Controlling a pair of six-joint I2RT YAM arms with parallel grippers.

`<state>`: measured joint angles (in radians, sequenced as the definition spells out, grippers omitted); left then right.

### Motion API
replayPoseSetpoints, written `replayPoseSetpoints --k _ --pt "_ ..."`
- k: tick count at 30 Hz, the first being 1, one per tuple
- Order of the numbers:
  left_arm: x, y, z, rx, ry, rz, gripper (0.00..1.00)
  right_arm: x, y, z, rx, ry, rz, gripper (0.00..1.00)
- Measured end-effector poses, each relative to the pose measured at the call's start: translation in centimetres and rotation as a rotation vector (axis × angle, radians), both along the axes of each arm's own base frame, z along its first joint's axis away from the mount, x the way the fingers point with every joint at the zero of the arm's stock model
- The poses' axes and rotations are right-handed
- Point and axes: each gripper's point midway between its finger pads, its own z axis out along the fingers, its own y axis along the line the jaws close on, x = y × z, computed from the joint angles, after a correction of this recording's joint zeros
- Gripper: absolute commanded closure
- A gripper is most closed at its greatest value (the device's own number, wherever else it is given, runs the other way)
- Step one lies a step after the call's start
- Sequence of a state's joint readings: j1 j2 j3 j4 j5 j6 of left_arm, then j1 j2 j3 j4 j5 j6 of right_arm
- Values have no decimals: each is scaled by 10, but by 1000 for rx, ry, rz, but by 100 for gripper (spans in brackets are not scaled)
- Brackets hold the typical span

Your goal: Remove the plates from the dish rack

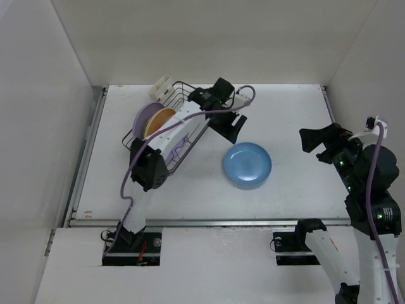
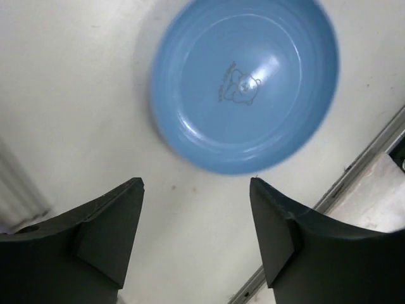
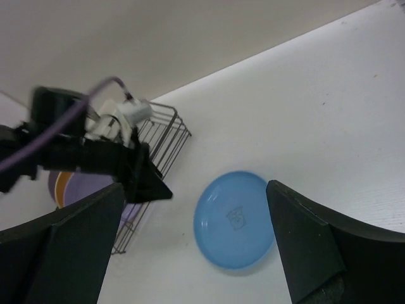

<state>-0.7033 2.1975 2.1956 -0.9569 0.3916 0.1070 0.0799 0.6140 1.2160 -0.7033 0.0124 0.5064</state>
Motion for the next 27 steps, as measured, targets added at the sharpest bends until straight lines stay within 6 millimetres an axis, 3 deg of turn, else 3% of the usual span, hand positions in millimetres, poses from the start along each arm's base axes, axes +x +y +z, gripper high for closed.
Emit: replayPoseSetpoints --k 2,5,7,9,11,13,15,18,21,26,27 --pt "5 20 42 4 -107 41 33 0 10 -16 10 36 53 1" --pt "11 71 111 42 -309 146 32 5 23 -58 49 140 113 1" --pt "14 109 145 79 -415 228 32 6 31 -96 92 232 138 3" --pt "17 152 165 132 -489 321 33 3 37 -128 140 306 155 4" --pt "19 196 164 219 -509 411 35 -1 40 -155 179 364 153 4" --pt "24 232 149 320 -492 478 36 -2 38 -174 200 403 123 5" --pt "29 253 128 408 -449 499 39 1 33 -181 206 425 84 5" --pt "32 261 94 504 -374 466 41 14 26 -196 194 479 31 6" --pt "34 262 67 563 -318 431 41 27 19 -227 172 579 -24 6" --pt "39 268 54 570 -280 435 46 32 6 -274 119 733 -114 6" --pt "40 269 54 564 -279 440 54 33 4 -276 113 740 -121 6"
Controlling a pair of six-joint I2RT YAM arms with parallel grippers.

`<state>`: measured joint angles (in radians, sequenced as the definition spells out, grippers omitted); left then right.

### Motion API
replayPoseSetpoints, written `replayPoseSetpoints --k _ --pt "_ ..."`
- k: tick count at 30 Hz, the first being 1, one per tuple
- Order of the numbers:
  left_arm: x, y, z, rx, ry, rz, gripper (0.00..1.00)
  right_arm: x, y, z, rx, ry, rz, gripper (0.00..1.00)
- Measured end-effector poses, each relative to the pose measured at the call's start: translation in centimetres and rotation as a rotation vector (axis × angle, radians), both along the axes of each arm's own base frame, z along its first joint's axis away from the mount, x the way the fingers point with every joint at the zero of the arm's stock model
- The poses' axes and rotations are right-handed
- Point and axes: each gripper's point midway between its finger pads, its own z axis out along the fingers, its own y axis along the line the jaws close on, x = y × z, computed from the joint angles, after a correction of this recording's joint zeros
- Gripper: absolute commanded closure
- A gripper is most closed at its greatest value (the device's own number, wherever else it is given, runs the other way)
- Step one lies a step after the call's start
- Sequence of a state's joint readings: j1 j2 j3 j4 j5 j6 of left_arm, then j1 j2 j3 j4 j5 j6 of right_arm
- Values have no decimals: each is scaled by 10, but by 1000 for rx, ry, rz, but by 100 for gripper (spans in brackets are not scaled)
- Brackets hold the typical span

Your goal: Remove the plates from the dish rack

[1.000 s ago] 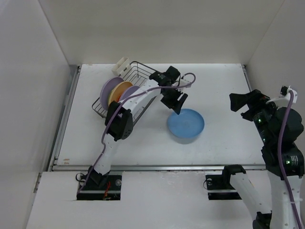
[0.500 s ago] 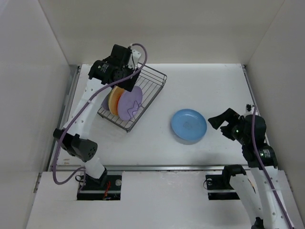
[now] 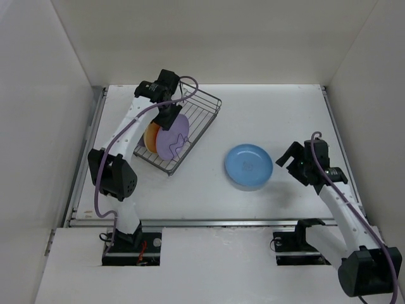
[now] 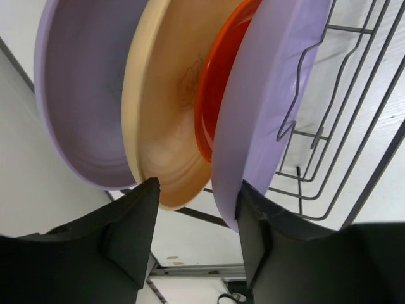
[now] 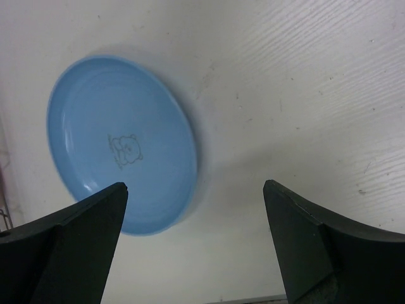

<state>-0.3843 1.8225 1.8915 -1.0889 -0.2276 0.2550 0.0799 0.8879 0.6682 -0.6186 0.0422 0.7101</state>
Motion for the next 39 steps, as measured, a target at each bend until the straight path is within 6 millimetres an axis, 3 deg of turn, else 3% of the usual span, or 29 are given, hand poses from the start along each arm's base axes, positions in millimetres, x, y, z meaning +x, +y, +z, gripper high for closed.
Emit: replayPoseSetpoints --k 3,4,11,15,21,26,30,36,39 --pt "0 -1 -2 -17 7 0 76 4 -2 -2 -12 -1 -3 7" --pt "0 -3 -3 -26 10 0 79 5 -2 -2 -13 -3 -3 7" --pt "-3 -10 -8 -60 33 -16 83 5 -1 5 -10 -43 2 7" --pt "-2 -7 -10 -47 30 -8 100 5 0 11 -7 -77 4 7" --pt "-1 -8 -7 -55 29 10 100 5 0 13 -5 -85 5 9" --pt "2 -8 13 -63 -16 20 100 0 0 25 -3 -114 6 10" --pt "-2 -10 27 -56 -53 18 100 -1 0 48 2 -166 9 10" --pt "-5 -17 73 -94 -180 5 100 3 2 88 13 -248 14 10" --pt "-16 -23 94 -154 -225 -12 100 5 3 106 18 -283 22 10"
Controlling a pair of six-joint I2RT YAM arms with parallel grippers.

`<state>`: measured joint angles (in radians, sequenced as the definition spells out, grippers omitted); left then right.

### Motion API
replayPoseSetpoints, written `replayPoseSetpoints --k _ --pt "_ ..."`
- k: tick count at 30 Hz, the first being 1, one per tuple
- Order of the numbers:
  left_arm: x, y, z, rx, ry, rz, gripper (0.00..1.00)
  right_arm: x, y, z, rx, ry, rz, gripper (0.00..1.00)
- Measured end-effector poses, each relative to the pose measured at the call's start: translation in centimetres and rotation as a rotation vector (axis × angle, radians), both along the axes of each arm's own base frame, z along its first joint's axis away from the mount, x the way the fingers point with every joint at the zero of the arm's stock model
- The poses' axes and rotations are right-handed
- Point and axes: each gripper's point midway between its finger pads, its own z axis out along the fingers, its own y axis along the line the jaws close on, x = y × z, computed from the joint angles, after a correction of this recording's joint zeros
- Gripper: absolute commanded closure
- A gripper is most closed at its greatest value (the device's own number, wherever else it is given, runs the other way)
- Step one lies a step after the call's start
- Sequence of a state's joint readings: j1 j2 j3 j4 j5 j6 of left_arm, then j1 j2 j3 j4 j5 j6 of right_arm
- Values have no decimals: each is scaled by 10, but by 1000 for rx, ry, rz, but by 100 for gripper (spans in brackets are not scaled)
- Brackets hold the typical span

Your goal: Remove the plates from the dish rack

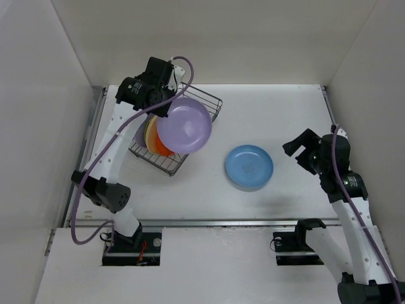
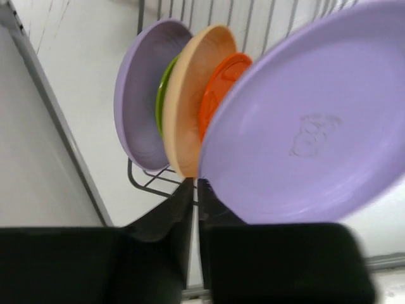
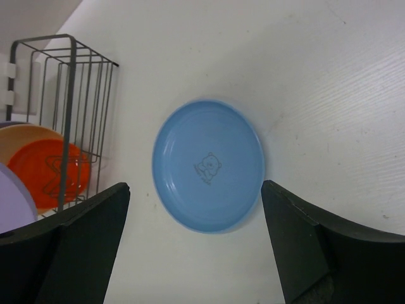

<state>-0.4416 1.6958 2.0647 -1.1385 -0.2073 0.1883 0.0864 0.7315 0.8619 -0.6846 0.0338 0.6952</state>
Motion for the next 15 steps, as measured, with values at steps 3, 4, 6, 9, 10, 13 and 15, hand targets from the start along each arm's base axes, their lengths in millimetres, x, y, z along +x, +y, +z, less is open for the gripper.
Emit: replayPoseSetpoints --k 3,4,6,9,10,13,15 --pt "-12 -13 20 -59 -36 -47 100 -1 1 17 -2 -29 12 10" --pt "-17 -22 26 -95 -44 -81 100 -1 1 23 -5 -40 16 10" --pt "-28 -40 37 -153 -54 -150 100 -3 2 35 -7 -61 26 10" --pt "-45 -74 43 -182 -56 -258 100 -6 2 48 -11 -90 36 10" --pt "-49 -87 42 -179 -53 -291 100 -7 2 51 -12 -98 38 10" --pt "-47 -118 22 -133 -14 -352 100 -10 3 53 -12 -101 47 10" --pt "-40 -122 -4 -68 41 -361 89 -11 5 52 -10 -95 59 10"
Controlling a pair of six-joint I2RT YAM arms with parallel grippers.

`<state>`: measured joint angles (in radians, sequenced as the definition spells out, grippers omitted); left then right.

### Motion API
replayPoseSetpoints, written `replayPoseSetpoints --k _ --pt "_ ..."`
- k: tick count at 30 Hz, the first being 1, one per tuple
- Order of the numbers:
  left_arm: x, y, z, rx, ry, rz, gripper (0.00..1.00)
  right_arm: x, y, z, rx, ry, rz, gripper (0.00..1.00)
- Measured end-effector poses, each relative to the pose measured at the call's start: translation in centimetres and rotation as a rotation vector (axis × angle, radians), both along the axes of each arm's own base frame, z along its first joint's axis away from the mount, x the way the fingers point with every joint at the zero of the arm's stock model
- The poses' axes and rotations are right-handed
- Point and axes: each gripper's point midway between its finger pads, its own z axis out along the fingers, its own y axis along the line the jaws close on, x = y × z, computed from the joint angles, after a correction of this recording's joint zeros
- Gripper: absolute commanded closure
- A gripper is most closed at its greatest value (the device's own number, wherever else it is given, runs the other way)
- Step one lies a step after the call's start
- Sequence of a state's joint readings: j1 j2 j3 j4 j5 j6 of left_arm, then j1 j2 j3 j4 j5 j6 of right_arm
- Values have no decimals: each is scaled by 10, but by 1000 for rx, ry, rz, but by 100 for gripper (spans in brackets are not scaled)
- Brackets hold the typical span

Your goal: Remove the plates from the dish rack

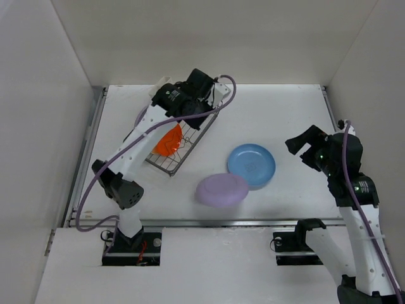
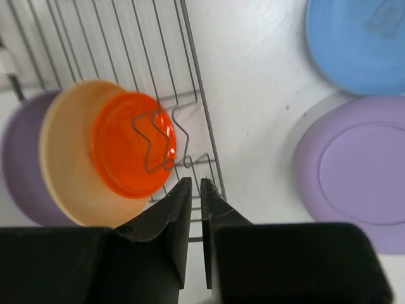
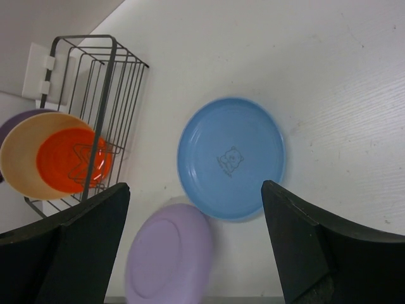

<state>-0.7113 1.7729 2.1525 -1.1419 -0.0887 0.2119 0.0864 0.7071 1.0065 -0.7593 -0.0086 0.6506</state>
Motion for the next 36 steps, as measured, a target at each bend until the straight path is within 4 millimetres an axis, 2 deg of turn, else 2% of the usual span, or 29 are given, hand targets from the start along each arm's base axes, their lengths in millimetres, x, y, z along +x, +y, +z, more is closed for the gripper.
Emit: replayPoseSetpoints --k 3,4,6,8,11,13,19,22,25,29,32,36 --pt "0 9 -44 130 93 -26 55 0 3 -3 0 10 20 10" --pt "-4 13 -54 152 129 -36 34 0 4 -5 0 17 25 10" --pt "-17 17 -70 174 191 -70 18 1 6 -14 4 33 39 10" --pt "-34 19 -82 193 240 -107 11 -2 13 -33 22 74 74 10" --pt "-66 27 -99 249 300 -162 9 -15 29 -74 54 175 150 10" --pt "-79 33 -107 265 319 -180 5 -28 41 -96 68 243 210 10" --pt "-107 39 -112 203 391 -208 2 -59 78 -126 125 324 373 10" --pt "-126 44 -135 211 482 -224 1 -75 98 -150 147 399 444 10" --pt "-145 52 -169 260 616 -228 1 -85 120 -173 134 507 508 7" --pt "-157 54 -200 295 722 -229 1 -100 153 -202 40 632 597 5" --pt "-159 55 -206 295 732 -236 1 -106 165 -202 25 615 616 5" --pt "-159 53 -213 283 730 -239 1 -92 173 -196 49 556 576 4"
